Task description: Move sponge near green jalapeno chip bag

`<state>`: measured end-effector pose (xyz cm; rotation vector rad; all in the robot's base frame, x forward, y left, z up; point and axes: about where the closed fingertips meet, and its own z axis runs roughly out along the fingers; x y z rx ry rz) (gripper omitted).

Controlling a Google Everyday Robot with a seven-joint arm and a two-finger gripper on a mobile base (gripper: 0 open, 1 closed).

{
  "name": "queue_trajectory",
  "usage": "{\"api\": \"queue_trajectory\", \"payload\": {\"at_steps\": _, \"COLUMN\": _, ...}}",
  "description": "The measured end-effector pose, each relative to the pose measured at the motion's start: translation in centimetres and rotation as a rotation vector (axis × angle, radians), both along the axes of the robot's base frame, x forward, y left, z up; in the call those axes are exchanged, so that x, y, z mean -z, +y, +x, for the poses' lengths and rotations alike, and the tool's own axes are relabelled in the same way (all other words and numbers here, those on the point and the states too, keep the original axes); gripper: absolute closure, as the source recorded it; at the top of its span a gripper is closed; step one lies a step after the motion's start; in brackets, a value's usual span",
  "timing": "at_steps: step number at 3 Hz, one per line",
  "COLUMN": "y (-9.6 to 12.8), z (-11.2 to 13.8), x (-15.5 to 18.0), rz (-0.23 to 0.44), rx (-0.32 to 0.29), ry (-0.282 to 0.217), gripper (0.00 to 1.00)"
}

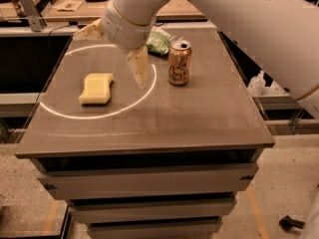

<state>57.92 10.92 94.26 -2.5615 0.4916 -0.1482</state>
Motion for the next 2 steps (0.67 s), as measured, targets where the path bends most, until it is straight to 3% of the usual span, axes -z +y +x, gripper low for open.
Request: {"api": "queue_trajectory", "payload": {"at_steps": 2, "y": 3.8, "z": 0.5, "x": 2.3, "rz": -0.08, "rx": -0.085, "ry": 0.02, "gripper": 0.0}}
